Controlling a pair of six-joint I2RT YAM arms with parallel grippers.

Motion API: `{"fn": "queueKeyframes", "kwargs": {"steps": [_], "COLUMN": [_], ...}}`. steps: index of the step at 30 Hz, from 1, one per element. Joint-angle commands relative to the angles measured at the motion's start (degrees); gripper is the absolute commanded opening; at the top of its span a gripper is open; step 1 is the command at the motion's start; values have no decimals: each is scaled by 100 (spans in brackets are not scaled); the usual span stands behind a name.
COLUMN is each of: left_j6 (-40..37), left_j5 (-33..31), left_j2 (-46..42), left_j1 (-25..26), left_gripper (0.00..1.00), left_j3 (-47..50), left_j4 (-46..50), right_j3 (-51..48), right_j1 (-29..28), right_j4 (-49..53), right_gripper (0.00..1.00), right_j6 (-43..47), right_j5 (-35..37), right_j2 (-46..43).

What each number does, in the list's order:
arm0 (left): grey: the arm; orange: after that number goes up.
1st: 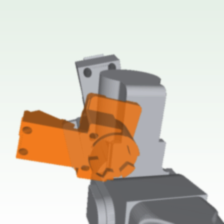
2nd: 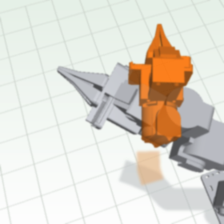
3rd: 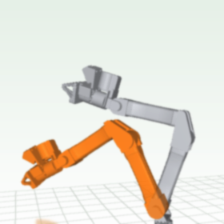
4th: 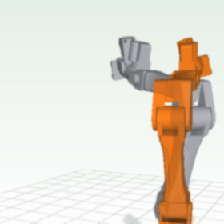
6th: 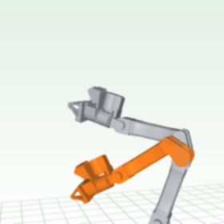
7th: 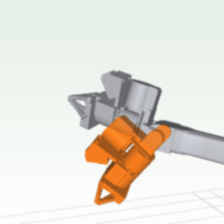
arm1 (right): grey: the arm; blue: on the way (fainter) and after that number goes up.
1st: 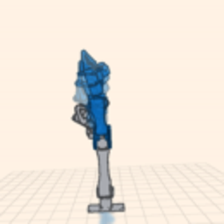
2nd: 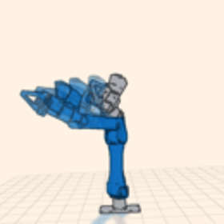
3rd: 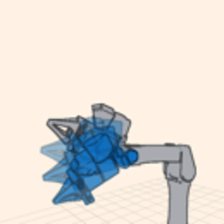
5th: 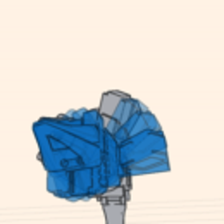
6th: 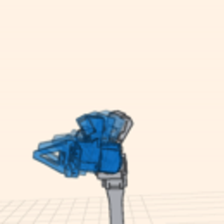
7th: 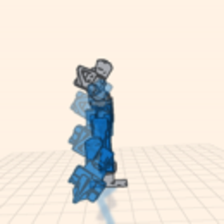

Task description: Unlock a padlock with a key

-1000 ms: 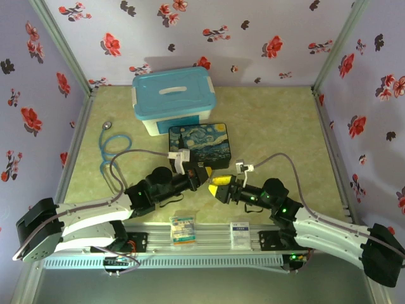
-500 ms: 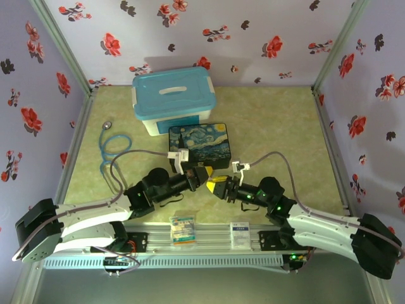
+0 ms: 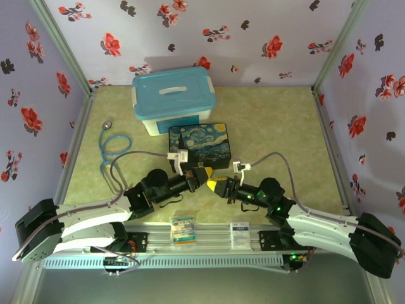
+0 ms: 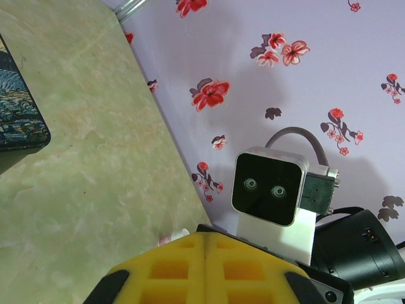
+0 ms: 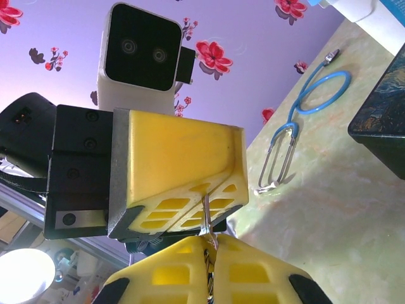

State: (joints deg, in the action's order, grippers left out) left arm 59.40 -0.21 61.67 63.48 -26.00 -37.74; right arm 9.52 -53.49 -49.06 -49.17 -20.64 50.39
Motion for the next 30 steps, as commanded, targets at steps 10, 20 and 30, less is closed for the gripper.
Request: {"fn": "queueKeyframes", "kwargs": {"steps": [10, 20, 30], "left_j6": [-239, -485, -763], "left_j5": [-762, -1330, -947], "left_j2": [-698, 23, 1663], "left_j1": [-57, -55, -459], "left_gripper": [100, 99, 94], "left_j3": [107, -235, -409], "left_j4": [1175, 3017, 2074], "right_j3": [68, 423, 508], "right_j1": [38, 169, 222], "right_j4": [1793, 4267, 4624], "right_gripper": [0, 0, 0], "right_j6": [408, 526, 426], "right_j5": [881, 1938, 2171], "right_j2": [-860, -772, -454]}}
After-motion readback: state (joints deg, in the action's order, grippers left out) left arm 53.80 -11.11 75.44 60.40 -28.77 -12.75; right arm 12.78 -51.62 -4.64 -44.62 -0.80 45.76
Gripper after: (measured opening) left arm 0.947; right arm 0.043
